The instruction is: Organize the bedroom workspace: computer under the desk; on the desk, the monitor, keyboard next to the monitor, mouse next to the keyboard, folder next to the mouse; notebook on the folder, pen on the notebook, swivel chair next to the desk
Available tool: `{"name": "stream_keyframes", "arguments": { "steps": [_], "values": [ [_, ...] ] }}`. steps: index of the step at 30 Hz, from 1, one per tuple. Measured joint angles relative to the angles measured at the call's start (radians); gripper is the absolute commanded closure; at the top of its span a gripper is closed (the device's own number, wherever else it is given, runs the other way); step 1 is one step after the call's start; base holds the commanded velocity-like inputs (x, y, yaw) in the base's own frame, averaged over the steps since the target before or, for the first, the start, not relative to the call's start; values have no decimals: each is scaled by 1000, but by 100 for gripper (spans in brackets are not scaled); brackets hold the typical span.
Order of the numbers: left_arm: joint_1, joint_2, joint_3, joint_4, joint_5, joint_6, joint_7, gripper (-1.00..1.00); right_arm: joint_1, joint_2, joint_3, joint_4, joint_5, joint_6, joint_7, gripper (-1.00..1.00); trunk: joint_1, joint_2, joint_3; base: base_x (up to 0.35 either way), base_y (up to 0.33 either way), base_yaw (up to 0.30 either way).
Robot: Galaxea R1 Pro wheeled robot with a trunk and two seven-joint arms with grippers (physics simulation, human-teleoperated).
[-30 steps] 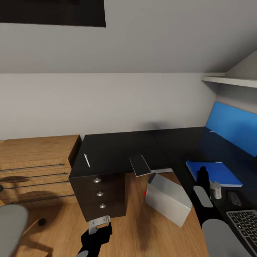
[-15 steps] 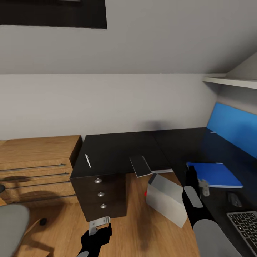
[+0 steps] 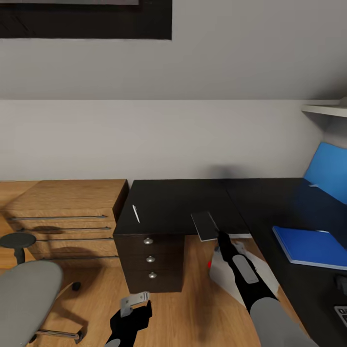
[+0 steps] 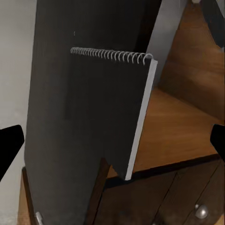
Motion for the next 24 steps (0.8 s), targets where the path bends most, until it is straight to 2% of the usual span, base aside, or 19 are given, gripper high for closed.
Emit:
{"name": "stream_keyframes", "arguments": {
  "steps": [4, 6, 10, 24],
  "values": [
    [0, -1, 0, -11, 1, 0, 2, -100, 0, 1, -1, 2, -10, 44, 2, -100, 8, -14, -6, 0, 0, 262],
    [0, -1, 0, -20, 1, 0, 2, -100, 0, 1, -4, 0, -32, 52, 9, -100, 15, -28, -12, 0, 0, 118],
    [0, 1, 0, -26, 1, 1, 2, -100, 0, 0, -5, 1, -67, 58, 77, -100, 31, -56, -25, 0, 0, 38],
    [0, 1, 0, -27, 1, 1, 3, -100, 0, -7, -6, 3, -68, 53, 103, -100, 84, -154, -69, 0, 0, 2]
  ]
}}
